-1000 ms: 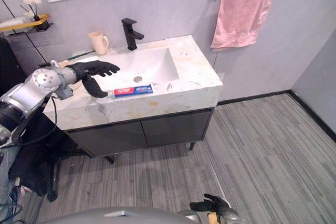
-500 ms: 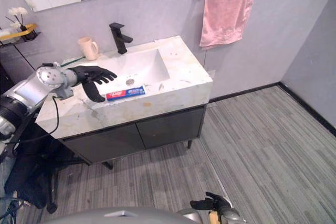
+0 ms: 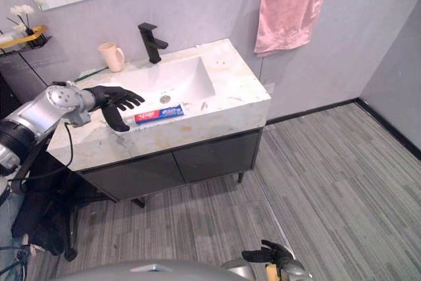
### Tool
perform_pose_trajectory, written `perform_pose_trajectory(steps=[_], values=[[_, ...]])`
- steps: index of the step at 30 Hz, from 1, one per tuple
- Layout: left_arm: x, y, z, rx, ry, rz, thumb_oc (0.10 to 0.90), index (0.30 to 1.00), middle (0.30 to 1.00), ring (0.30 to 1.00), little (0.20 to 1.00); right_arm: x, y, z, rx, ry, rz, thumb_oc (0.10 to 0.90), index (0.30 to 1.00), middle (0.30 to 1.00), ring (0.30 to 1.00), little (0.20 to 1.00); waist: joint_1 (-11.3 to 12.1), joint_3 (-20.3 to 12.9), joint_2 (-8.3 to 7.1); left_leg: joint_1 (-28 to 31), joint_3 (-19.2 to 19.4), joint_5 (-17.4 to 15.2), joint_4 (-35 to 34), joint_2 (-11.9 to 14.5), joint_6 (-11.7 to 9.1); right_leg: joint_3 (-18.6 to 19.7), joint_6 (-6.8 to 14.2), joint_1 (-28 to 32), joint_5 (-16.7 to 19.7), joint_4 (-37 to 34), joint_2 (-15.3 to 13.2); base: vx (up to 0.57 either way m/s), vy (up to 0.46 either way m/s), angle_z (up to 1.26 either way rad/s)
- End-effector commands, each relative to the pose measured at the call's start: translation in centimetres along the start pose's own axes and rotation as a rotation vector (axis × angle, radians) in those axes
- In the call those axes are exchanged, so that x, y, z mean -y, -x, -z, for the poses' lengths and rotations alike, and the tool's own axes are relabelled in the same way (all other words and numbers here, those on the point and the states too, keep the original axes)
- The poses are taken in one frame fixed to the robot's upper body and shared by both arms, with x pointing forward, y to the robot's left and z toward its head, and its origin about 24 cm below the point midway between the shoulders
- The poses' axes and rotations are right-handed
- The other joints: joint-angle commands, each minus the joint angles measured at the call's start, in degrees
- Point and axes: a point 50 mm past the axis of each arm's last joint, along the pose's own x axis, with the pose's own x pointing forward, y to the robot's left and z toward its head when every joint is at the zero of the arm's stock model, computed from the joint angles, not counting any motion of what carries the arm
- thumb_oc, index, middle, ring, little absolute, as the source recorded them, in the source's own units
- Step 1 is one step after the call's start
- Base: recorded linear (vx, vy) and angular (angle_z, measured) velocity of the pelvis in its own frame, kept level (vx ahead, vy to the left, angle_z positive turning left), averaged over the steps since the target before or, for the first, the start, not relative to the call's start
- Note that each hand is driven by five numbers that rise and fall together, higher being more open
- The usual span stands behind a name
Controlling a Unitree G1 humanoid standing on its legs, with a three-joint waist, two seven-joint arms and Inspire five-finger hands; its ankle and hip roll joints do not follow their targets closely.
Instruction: Organize the bathroom.
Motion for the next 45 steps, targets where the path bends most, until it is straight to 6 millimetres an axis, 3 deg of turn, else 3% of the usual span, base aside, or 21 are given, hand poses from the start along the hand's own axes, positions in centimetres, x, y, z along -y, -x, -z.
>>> perform_pose_trajectory(steps=[1, 17, 45], values=[[-9.3, 5.4, -4.5, 0.061, -0.086, -0.328, 0.8, 0.9, 0.9, 0.9, 0.9, 1.0, 0.2, 1.0, -0.037, 0.025, 0.026, 0.8, 0.9, 0.9, 0.9, 0.9, 0.2, -1.1, -2.83, -0.5, -0.5, -1.2, 1.6, 1.2, 0.6, 2.1, -1.8, -1.0, -7.4, 5.7, -0.2, 0.0, 0.0, 0.0], [-8.3, 4.5, -3.8, -0.007, -0.075, -0.247, 0.8, 0.9, 0.9, 0.9, 0.9, 1.7, 0.4, 1.4, -0.045, 0.004, 0.042, 0.8, 0.9, 0.9, 0.9, 0.9, -0.6, -0.2, -2.28, -0.3, -0.3, -1.5, 2.1, 1.1, 0.7, 2.0, -2.0, -1.1, -7.8, 6.3, -0.1, 0.0, 0.0, 0.0], [-8.8, 5.0, -3.8, 0.004, -0.119, -0.346, 0.8, 0.9, 0.9, 0.9, 0.9, 1.7, 0.5, 2.1, -0.056, -0.024, 0.033, 0.8, 0.9, 0.9, 0.9, 0.9, -0.8, -0.5, -2.36, 0.2, 0.0, -1.8, 2.0, 1.1, 0.8, 2.2, -2.2, -1.0, -7.9, 6.3, 0.4, 0.0, 0.0, 0.0]])
